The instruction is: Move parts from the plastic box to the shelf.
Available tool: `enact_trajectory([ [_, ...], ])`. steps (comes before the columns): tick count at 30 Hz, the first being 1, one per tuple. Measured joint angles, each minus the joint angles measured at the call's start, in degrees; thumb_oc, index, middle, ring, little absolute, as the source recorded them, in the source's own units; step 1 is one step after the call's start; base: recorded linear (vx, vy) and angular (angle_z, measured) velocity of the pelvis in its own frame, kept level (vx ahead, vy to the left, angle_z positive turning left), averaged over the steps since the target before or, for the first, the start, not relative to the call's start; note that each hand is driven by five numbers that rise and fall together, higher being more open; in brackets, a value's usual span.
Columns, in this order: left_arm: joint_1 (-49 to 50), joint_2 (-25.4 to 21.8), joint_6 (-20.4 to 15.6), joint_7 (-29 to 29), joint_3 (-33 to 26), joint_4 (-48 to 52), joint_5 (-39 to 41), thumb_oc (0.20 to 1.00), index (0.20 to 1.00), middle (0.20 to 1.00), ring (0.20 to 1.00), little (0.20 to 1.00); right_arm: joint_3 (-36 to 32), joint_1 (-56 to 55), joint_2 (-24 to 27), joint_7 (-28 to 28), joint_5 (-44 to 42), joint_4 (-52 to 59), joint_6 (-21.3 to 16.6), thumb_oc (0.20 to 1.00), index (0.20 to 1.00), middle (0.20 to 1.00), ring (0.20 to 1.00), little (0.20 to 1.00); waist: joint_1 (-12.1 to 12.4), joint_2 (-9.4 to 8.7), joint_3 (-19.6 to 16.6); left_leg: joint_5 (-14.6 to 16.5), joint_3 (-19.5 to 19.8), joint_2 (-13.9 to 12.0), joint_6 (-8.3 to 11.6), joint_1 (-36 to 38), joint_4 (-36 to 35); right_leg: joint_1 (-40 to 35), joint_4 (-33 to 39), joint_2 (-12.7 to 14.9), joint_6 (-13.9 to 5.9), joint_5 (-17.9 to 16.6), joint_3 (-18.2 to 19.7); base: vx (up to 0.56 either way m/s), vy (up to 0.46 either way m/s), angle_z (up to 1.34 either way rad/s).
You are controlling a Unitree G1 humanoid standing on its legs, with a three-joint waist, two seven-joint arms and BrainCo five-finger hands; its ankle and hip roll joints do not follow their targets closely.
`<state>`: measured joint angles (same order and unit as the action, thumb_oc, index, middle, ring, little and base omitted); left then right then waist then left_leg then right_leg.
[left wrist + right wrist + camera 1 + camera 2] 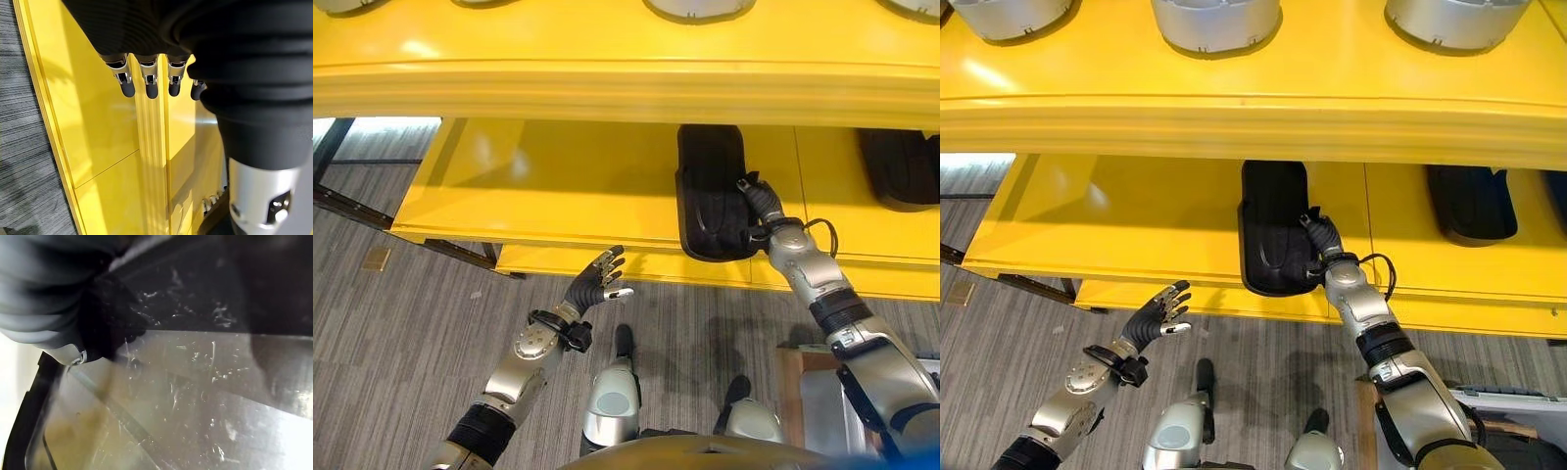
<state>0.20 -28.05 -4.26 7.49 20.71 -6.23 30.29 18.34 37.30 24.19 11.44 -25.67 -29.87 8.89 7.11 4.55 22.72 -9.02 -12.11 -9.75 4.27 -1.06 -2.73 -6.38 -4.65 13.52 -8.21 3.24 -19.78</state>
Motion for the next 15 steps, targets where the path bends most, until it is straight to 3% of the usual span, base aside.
enact_trajectory([
  [7, -2.0, -0.1, 0.0, -0.4, 1.8, -0.1, 0.1, 1.0, 1.0, 1.0, 1.0, 1.0, -0.2, 5.5, 2.8, -0.1, 0.1, -0.8, -0.7, 0.2, 0.2, 0.2, 0.2, 0.2, 0.0, 1.38, 2.3, 0.0, 0.1, 0.1, -0.11, -2.6, 1.4, 3.1, -2.4, 0.6, 0.06, 0.4, 0.1, -0.06, -0.004, 0.0],
  [15, -4.3, -2.2, 0.0, -0.5, 2.0, -0.1, 2.2, 1.0, 1.0, 1.0, 1.0, 1.0, -2.2, 7.9, 4.3, -0.8, 0.1, -0.8, -1.8, 0.2, 0.2, 0.2, 0.2, 0.2, 0.1, 1.66, 5.8, -0.3, 0.1, 0.2, -0.39, -5.3, 2.3, 6.2, -4.5, 1.1, 0.1, 0.8, 0.5, -0.05, -0.013, 0.0],
])
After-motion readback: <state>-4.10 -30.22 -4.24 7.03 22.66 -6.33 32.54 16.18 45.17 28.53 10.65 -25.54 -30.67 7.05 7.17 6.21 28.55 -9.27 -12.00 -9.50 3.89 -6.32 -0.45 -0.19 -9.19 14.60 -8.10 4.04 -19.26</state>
